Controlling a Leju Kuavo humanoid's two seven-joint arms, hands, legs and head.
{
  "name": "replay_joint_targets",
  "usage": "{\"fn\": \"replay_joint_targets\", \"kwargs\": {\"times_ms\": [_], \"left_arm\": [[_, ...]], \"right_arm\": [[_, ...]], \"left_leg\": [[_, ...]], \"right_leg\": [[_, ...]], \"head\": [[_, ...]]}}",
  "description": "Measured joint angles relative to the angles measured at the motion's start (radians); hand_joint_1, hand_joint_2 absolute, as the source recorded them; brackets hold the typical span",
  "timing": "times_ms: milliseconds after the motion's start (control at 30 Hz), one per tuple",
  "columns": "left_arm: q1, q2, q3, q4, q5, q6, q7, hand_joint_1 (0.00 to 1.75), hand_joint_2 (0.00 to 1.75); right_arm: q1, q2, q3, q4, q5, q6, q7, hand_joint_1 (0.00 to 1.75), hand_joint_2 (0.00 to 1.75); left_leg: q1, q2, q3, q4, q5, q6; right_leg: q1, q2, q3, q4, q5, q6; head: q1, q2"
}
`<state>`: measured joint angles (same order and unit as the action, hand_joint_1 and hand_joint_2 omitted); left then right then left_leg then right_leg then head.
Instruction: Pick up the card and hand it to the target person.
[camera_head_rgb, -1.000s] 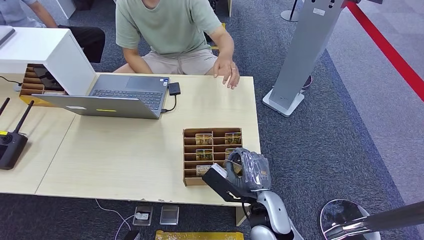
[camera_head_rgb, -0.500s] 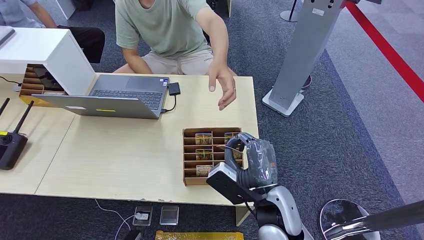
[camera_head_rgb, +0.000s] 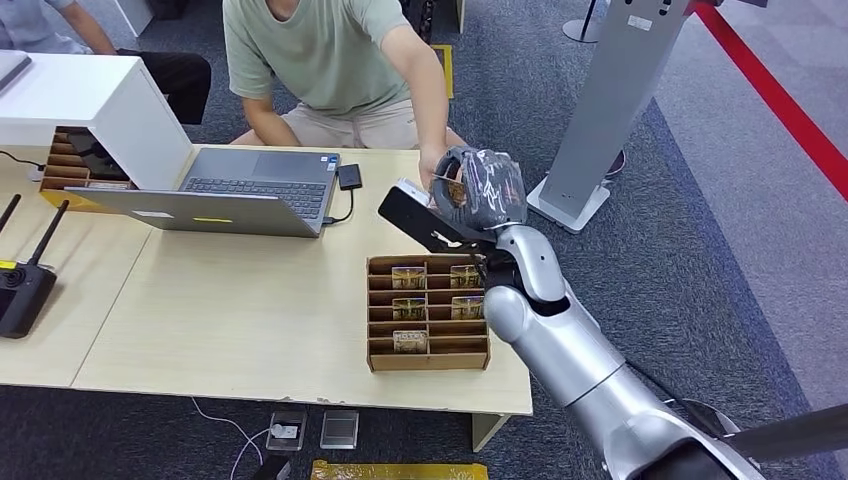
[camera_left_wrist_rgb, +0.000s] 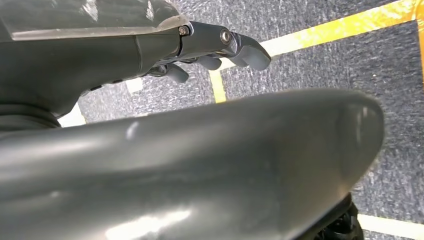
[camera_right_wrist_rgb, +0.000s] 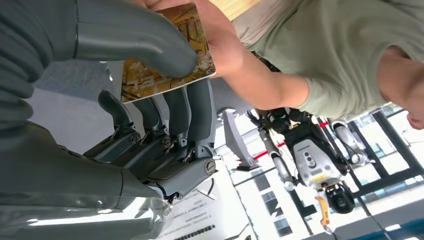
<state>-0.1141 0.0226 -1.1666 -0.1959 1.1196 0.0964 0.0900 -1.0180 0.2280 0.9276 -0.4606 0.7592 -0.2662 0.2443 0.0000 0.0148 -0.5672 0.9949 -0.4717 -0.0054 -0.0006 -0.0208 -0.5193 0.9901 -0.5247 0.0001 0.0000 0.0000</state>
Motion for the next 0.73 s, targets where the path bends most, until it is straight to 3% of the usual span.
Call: {"fn": "replay_joint_targets", "kwargs": {"times_ms": [67, 200, 567, 733], "left_arm": [[-0.001, -0.001, -0.002, -0.001, -0.001, 0.0, 0.011, 0.0, 0.0], [-0.003, 0.0, -0.029, -0.002, -0.026, -0.009, 0.029, 0.0, 0.0], [-0.007, -0.003, -0.002, -0.001, -0.004, -0.005, -0.009, 0.0, 0.0], [0.0, -0.003, 0.015, 0.0, 0.011, 0.001, -0.018, 0.0, 0.0]], "right_arm": [[0.003, 0.005, 0.006, 0.004, 0.002, -0.004, 0.003, 1.48, 1.75], [0.006, -0.001, 0.017, 0.008, 0.005, -0.011, 0.013, 0.0, 1.75], [0.011, -0.03, -0.012, -0.036, -0.039, -0.056, -0.01, 0.0, 1.75], [0.027, -0.069, -0.056, -0.159, -0.093, -0.11, -0.036, 0.0, 1.75]], "left_leg": [[0.0, -0.001, -0.001, 0.0, 0.0, 0.0], [0.0, -0.002, -0.002, 0.001, 0.0, 0.0], [0.0, -0.004, -0.003, 0.002, 0.0, 0.0], [0.0, -0.004, -0.004, 0.002, 0.0, 0.0]], "right_leg": [[0.0, -0.001, 0.0, 0.0, 0.0, 0.0], [0.0, -0.002, -0.001, 0.0, 0.0, 0.0], [0.0, -0.004, -0.002, 0.001, -0.001, 0.0], [0.0, -0.004, -0.003, 0.001, -0.001, 0.0]], "head": [[0.0, 0.0], [0.0, 0.0], [0.0, 0.0], [0.0, 0.0]]}}
